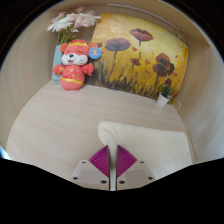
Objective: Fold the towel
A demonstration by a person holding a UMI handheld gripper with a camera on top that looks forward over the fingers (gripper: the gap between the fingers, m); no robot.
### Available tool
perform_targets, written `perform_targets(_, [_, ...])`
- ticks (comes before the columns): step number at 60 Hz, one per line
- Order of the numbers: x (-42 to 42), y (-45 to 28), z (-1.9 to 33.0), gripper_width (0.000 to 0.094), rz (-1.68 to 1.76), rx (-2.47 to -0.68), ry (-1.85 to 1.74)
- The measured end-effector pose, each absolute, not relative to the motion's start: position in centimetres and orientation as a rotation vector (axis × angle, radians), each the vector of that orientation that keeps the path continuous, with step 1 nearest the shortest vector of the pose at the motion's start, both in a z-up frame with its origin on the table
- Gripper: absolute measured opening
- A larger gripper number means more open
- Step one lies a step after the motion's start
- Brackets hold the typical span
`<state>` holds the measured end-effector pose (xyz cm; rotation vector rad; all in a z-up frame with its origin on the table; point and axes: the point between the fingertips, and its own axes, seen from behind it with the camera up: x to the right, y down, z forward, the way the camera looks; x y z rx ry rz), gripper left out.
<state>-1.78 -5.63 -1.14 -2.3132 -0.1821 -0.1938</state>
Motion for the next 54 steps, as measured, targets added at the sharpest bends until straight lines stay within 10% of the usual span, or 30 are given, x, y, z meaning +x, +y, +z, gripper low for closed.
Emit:
perform_targets(18, [7.7, -4.6, 10.9, 0.0073, -0.333, -2.230, -0.193])
perform_targets(29, [18.8, -6.0, 8.0, 0.0099, -0.430, -2.310, -0.044])
perform_targets(45, [23.5, -7.6, 5.6, 0.0776, -0.478, -2.333, 0.080])
perform_targets(54, [18.9, -8.1, 9.2, 0.0824, -0.377, -2.277, 0.086])
